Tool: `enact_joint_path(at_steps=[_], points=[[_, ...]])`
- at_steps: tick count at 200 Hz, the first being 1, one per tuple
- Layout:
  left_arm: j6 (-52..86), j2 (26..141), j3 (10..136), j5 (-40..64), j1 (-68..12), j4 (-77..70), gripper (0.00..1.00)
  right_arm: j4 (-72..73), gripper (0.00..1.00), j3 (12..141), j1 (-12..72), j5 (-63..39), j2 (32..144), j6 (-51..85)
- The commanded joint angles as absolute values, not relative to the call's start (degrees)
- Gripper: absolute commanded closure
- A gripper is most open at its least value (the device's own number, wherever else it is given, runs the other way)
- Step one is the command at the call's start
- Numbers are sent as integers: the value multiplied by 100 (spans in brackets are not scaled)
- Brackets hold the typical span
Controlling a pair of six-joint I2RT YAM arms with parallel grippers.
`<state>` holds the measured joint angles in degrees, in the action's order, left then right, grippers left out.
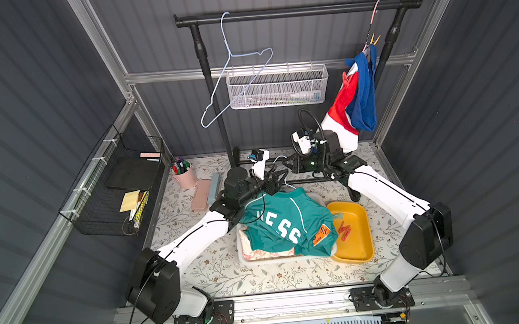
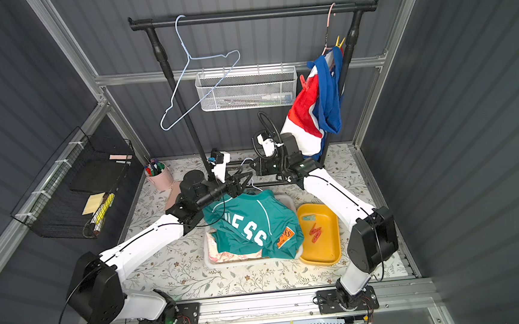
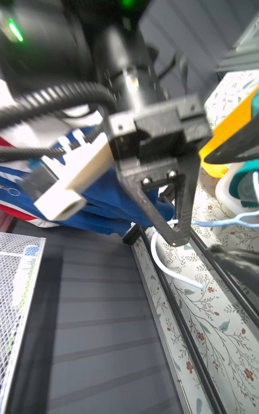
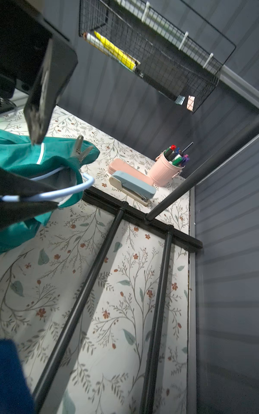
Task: Remove the clothespins securing jackets to the hanger
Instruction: Adjust the hanger.
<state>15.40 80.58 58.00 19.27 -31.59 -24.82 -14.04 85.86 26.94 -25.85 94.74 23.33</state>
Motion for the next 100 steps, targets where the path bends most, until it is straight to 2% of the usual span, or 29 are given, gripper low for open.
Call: enact_joint_path(at_steps=[1, 67, 80, 100], points=[[1498, 7678, 5792, 2192, -2821, -2285, 36, -754, 100, 8518, 2441, -3757, 9615, 2293], [1026, 7049, 5243, 3203, -1043, -2204, 26, 261, 98, 8703, 1771, -5813, 10404, 2949], [906, 6853, 4993, 3146, -851, -2466, 20, 267, 98, 8827, 1663, -6046, 10633, 2966], [599, 6508, 4555, 2910, -730, -2954, 19, 204, 98, 8912, 1585, -6099, 10821, 2841]])
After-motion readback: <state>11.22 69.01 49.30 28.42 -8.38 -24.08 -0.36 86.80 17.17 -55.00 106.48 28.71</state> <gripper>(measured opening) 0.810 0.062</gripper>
